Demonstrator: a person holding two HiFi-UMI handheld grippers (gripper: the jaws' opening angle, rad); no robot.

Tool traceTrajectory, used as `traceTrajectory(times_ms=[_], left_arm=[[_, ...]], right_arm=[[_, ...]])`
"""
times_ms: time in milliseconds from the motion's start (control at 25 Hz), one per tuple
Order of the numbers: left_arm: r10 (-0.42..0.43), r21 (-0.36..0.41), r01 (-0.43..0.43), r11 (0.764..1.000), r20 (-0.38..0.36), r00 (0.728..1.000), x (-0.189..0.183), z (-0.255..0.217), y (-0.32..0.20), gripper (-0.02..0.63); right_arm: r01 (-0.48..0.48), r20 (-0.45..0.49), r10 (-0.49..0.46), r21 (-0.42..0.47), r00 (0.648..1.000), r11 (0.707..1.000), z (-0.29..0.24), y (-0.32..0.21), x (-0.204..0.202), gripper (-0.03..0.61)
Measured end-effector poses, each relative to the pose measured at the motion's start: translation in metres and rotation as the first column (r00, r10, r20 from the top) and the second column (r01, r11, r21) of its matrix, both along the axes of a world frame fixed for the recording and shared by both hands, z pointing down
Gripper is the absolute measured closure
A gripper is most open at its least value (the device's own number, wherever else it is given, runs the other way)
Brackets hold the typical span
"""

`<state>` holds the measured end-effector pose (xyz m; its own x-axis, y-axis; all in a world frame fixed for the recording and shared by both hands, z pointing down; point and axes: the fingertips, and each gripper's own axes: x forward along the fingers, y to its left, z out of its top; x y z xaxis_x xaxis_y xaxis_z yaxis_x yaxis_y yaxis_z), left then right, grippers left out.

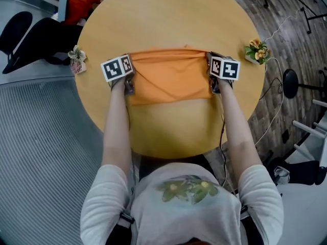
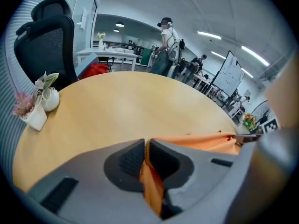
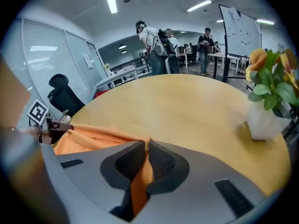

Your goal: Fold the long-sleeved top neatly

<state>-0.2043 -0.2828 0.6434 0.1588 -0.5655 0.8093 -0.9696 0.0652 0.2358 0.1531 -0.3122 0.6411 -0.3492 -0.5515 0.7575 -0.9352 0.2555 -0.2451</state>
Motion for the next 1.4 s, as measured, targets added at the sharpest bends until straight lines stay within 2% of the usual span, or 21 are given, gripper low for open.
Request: traceTrajectory(times_ms=[120,200,360,480,640,800,920,1040,1200,1400], left_arm=[[0.021,0.016,-0.021,1.0,-0.041,0.999,0.003,-0.009,0.001,0.554],[0.047,0.042,-0.044,0.998,-0.077,0.996,0.005,-0.024,0.003,0.519],[0.084,0.12,-0.069,0.99,-0.128,0.988,0.01,-0.063,0.024,0.46],[0.07,0.139,-0.044,0.989,-0.189,0.979,0.014,-0.078,0.055,0.448],[0.028,0.11,0.004,0.994,-0.295,0.955,0.018,-0.076,0.077,0.448],[-0.024,0.073,0.045,0.996,-0.272,0.962,0.007,-0.076,0.054,0.449],[0.009,0.115,0.021,0.993,-0.262,0.965,0.016,-0.096,0.049,0.45],[0.067,0.147,-0.033,0.989,-0.229,0.971,0.029,-0.101,0.071,0.451],[0.117,0.108,-0.099,0.989,-0.176,0.977,0.043,-0.078,0.118,0.451],[0.161,0.077,-0.149,0.986,-0.175,0.971,0.061,-0.065,0.163,0.451]], right_arm=[[0.0,0.068,0.001,-0.018,0.998,1.0,-0.01,0.002,0.0,0.531],[-0.008,0.131,0.008,-0.002,0.991,1.0,-0.026,0.003,0.0,0.429],[-0.034,0.213,0.026,0.034,0.977,0.999,-0.056,0.024,0.006,0.408],[-0.048,0.211,0.04,0.031,0.977,0.998,-0.062,0.055,0.013,0.408],[-0.062,0.163,0.065,-0.025,0.984,0.998,-0.05,0.102,0.021,0.408],[-0.087,0.133,0.1,-0.1,0.986,0.991,-0.033,0.134,0.023,0.392],[-0.13,0.141,0.149,-0.133,0.979,0.982,-0.026,0.146,0.026,0.351],[-0.171,0.157,0.194,-0.149,0.968,0.974,-0.021,0.153,0.03,0.35],[-0.207,0.186,0.241,-0.188,0.953,0.96,-0.01,0.165,0.027,0.341],[-0.276,0.269,0.327,-0.21,0.906,0.938,-0.007,0.162,0.027,0.339]])
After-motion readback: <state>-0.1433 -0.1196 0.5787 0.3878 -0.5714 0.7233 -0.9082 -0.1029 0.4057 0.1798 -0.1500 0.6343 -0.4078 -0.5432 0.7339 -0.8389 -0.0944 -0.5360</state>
